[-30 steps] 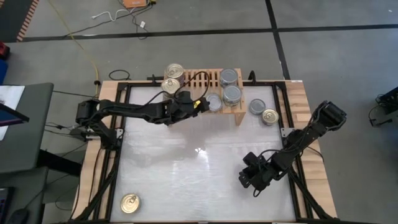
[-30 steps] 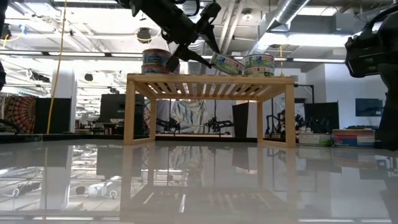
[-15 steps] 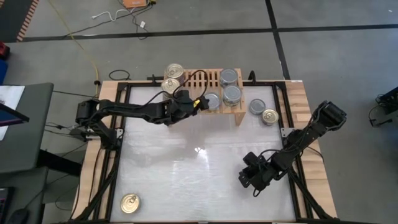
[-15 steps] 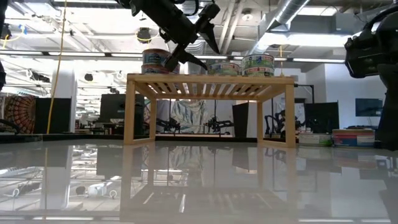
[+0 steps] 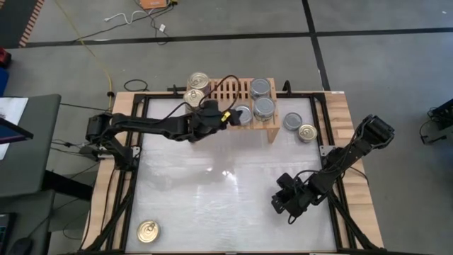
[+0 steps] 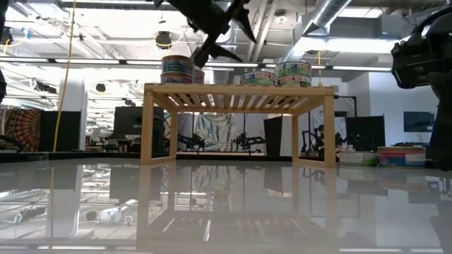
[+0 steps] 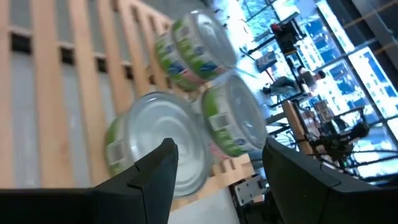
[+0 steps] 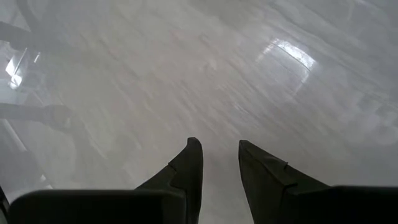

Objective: Stack canned seafood by type on shelf
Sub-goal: Put the green tuna can on the shelf aligned with the other green tuna cans, then adjust the blue-pink stacked tuna cans on the shelf

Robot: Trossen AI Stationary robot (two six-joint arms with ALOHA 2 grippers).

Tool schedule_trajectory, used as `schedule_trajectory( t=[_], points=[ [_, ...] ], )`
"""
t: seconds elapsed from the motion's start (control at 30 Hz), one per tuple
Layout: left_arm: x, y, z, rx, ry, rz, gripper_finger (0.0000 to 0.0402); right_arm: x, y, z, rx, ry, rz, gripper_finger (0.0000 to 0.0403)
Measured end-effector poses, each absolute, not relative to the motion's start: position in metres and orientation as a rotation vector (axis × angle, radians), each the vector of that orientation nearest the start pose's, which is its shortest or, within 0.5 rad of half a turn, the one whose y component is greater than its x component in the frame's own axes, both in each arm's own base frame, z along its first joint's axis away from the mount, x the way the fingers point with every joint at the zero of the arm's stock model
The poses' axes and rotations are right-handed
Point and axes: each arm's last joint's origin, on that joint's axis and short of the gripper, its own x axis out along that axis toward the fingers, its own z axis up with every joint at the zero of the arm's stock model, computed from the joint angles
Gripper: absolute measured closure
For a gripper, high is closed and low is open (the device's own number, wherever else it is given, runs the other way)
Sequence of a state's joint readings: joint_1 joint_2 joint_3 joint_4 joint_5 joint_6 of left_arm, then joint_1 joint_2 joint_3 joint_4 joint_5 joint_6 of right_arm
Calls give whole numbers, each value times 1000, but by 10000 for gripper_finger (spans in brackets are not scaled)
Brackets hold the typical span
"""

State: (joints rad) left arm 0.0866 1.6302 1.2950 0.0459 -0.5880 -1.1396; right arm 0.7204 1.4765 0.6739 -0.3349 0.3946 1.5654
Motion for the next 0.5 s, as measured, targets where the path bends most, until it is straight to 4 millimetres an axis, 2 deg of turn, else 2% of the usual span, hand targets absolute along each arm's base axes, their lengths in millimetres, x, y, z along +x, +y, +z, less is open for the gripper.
schedule_trajectory(
  t=[0.23,0.5],
  points=[
    [370,43,347,-875,-141,716,179,194,155,146,831,905,-488,275],
    [345,40,386,-696,-127,596,179,194,155,146,830,905,-489,275]
  ],
)
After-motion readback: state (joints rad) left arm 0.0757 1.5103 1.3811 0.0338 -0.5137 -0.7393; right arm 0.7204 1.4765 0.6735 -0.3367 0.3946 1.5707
